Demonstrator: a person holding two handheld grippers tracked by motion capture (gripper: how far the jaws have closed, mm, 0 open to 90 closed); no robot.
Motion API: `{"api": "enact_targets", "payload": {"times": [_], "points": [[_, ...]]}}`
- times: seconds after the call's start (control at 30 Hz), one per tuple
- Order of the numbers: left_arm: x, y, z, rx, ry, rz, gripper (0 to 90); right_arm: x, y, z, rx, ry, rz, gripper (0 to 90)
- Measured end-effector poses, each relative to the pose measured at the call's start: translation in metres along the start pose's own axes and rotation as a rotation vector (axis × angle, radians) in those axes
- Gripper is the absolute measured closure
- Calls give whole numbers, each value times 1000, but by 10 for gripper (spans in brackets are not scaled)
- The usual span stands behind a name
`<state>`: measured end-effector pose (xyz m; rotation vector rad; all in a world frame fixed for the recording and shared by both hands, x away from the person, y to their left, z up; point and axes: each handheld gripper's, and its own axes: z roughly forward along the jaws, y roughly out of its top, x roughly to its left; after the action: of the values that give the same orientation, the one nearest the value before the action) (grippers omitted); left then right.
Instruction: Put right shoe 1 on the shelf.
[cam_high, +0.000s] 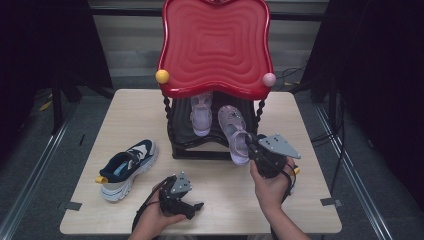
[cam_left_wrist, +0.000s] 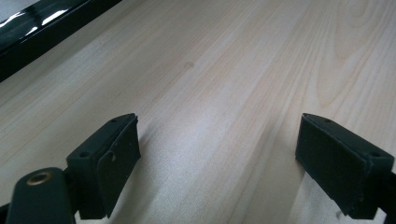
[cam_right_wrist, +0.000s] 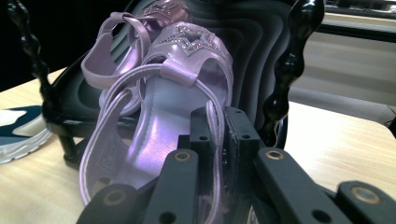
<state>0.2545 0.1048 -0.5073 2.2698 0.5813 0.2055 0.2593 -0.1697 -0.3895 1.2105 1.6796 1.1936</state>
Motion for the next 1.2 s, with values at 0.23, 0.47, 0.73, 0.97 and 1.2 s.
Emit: {"api": "enact_targets", "payload": {"times": [0.23,0.47,0.73,0.97,1.2], "points": [[0,0,0,0,1,0,131,8,2,13,-4,-56,-14,824],[0,0,0,0,2,0,131,12,6,29,2,-109,-4,824],[0,0,0,1,4,1,131,13,7,43,4,-147,19,824],[0,0,0,1,4,1,131,13,8,55,-7,-181,22,824],[0,0,0,1,3,1,131,17,11,66,-14,-201,36,824]]}}
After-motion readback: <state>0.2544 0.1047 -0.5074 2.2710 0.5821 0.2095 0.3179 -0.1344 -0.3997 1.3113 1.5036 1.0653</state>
